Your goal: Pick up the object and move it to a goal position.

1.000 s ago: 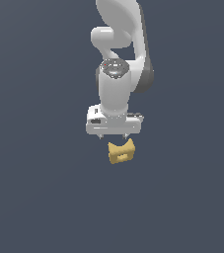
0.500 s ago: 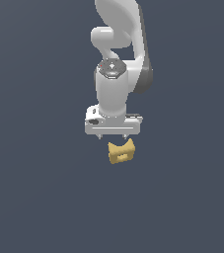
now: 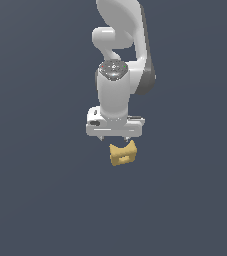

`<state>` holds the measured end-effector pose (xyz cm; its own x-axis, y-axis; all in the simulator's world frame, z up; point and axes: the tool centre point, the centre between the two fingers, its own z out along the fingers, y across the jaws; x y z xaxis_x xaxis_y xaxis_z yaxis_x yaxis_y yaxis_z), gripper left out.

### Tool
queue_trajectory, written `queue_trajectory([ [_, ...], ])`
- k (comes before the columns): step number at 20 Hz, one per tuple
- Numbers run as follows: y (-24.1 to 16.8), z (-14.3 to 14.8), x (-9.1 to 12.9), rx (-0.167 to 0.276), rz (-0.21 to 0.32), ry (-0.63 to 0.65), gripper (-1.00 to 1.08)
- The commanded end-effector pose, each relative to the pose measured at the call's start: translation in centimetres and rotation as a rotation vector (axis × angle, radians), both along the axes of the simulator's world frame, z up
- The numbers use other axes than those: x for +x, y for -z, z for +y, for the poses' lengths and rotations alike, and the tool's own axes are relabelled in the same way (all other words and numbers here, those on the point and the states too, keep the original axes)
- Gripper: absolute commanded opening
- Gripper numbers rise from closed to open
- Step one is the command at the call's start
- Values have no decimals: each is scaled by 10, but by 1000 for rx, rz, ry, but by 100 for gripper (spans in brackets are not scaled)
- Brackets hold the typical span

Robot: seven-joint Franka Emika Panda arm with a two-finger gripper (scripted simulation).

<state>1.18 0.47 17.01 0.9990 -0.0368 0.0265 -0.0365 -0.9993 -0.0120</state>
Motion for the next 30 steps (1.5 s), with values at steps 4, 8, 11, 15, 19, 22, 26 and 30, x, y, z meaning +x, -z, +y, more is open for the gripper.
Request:
queue_trajectory([
  [4, 1, 2, 0, 2, 2, 56, 100],
  [8, 3, 4, 1, 3, 5, 120, 100],
  [11, 4, 6, 1, 5, 7, 181, 100],
  [15, 7, 9, 2, 7, 11, 278, 100],
  [19, 9, 12, 2, 8, 14, 380, 100],
  [22, 11, 14, 2, 9, 17, 457, 100],
  [26, 13, 17, 3, 10, 20, 559, 100],
  [30, 16, 20, 4, 10, 23, 661, 100],
])
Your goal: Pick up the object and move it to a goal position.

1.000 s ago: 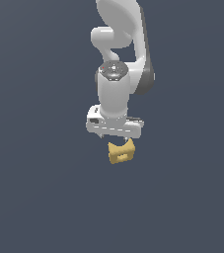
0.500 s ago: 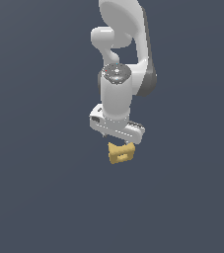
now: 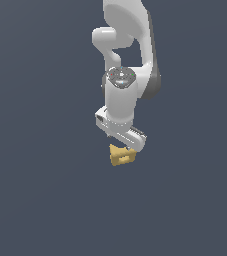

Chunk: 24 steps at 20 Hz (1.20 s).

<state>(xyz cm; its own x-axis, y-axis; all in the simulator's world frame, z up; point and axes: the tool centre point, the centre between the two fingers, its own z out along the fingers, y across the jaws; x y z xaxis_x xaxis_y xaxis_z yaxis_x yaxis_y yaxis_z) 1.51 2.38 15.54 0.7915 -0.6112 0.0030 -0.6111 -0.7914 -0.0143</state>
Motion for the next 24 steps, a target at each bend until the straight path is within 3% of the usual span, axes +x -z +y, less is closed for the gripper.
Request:
queue_trajectory([
  [1, 1, 2, 0, 0, 2, 65, 100],
  [24, 12, 18, 3, -4, 13, 601, 100],
])
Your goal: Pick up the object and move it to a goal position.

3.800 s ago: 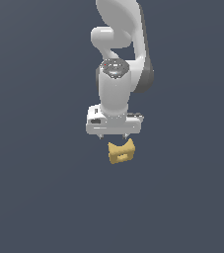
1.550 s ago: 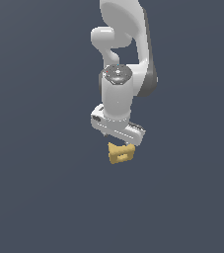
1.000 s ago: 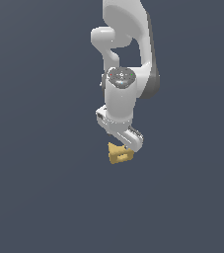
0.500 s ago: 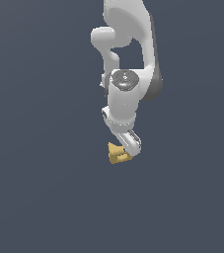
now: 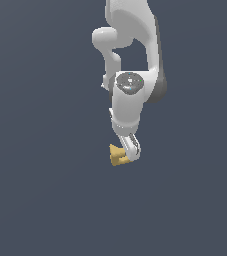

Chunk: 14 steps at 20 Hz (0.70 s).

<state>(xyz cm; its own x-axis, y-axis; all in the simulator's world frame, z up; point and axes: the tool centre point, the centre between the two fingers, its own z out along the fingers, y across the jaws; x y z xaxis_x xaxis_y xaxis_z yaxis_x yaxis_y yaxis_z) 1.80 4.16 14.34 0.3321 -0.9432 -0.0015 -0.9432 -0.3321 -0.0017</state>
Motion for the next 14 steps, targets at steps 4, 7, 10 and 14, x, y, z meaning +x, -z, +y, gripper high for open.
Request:
queue_trajectory([
  [4, 1, 2, 0, -1, 1, 73, 100],
  [7, 2, 3, 1, -2, 1, 94, 100],
  [10, 2, 3, 1, -2, 1, 104, 100],
  [14, 3, 3, 0, -2, 1, 100, 100],
])
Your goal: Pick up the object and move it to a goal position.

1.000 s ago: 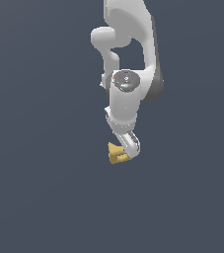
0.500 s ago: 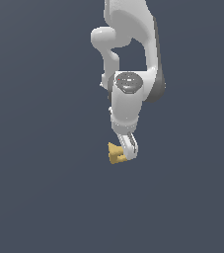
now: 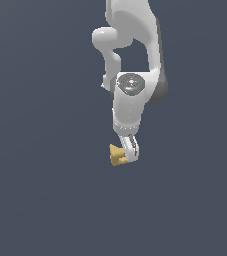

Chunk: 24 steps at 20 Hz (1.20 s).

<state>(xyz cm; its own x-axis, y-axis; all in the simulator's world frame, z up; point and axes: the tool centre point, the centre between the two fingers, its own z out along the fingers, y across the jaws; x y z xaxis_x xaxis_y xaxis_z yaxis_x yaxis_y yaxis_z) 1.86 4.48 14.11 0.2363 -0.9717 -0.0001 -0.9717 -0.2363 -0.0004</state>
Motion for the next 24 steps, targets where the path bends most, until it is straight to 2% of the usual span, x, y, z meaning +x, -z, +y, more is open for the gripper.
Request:
queue_trajectory([
  [1, 3, 0, 0, 0, 0, 0, 100],
  [10, 44, 0, -1, 0, 0, 4, 100],
  [15, 50, 0, 0, 0, 0, 5, 100],
  [16, 50, 0, 0, 0, 0, 5, -100],
  [24, 50, 0, 0, 0, 0, 5, -100],
])
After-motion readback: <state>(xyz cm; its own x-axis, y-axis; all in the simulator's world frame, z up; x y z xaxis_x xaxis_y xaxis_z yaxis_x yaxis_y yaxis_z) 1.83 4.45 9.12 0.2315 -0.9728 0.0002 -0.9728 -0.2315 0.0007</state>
